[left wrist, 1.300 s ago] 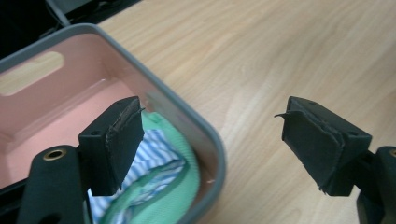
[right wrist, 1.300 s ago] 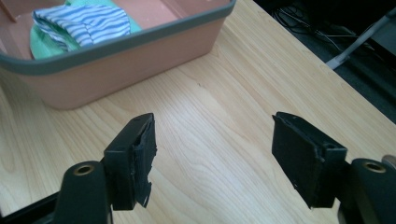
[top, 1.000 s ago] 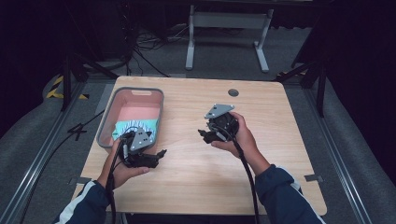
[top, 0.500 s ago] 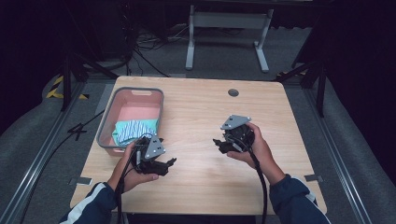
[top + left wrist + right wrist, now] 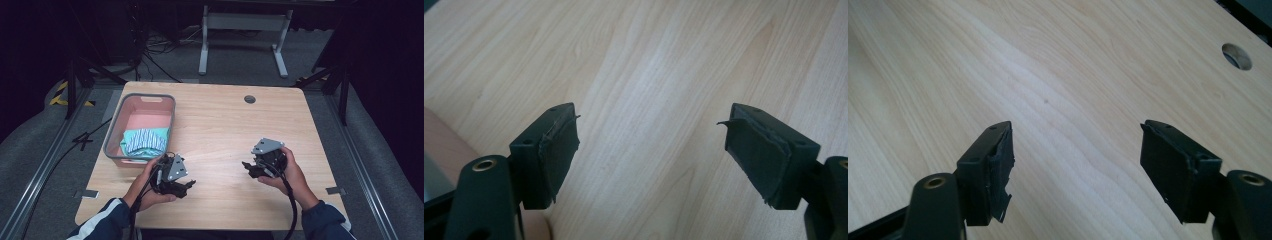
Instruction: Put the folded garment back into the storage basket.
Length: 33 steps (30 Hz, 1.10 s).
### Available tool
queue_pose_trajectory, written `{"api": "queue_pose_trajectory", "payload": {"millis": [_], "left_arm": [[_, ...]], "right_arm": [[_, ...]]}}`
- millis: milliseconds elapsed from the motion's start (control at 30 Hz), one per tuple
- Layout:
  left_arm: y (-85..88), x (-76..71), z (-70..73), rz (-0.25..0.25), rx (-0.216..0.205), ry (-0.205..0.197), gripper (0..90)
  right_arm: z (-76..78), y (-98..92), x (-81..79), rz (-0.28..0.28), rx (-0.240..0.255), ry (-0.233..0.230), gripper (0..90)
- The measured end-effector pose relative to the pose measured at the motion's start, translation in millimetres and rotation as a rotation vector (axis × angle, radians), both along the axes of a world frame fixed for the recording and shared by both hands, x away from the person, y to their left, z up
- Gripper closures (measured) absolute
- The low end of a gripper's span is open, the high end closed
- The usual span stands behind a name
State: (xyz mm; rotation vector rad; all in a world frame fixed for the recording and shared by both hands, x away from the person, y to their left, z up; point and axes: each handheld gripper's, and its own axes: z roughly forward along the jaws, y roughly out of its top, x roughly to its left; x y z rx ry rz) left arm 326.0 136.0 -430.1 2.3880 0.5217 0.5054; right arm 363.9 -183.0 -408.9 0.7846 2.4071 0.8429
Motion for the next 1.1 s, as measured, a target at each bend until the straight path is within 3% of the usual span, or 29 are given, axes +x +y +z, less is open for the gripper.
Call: {"api": "queue_pose_trajectory", "payload": {"millis": [133, 367, 700, 900, 1100], "left_arm": [[-2.8, 0.2, -5.3, -0.01, 0.017, 0.014, 21.2], [-7.0, 2.2, -14.6, -0.037, 0.021, 0.046, 20.8], [-7.8, 5.1, -27.6, -0.064, 0.019, 0.074, 20.5], [-5.6, 6.1, -36.9, -0.079, 0.028, 0.109, 20.4], [-3.2, 9.4, -42.8, -0.095, -0.025, 0.149, 19.6]], "right_arm": [[-9.2, -14.7, -8.8, -0.01, 0.018, 0.001, 29.4], [-26.8, -39.9, -25.1, -0.024, 0.049, -0.039, 29.4], [-49.8, -70.8, -39.3, -0.093, 0.073, 0.006, 28.3], [-63.0, -91.8, -46.5, -0.136, 0.118, 0.043, 27.7], [-71.6, -111.3, -53.0, -0.188, 0.193, 0.07, 27.5]]}}
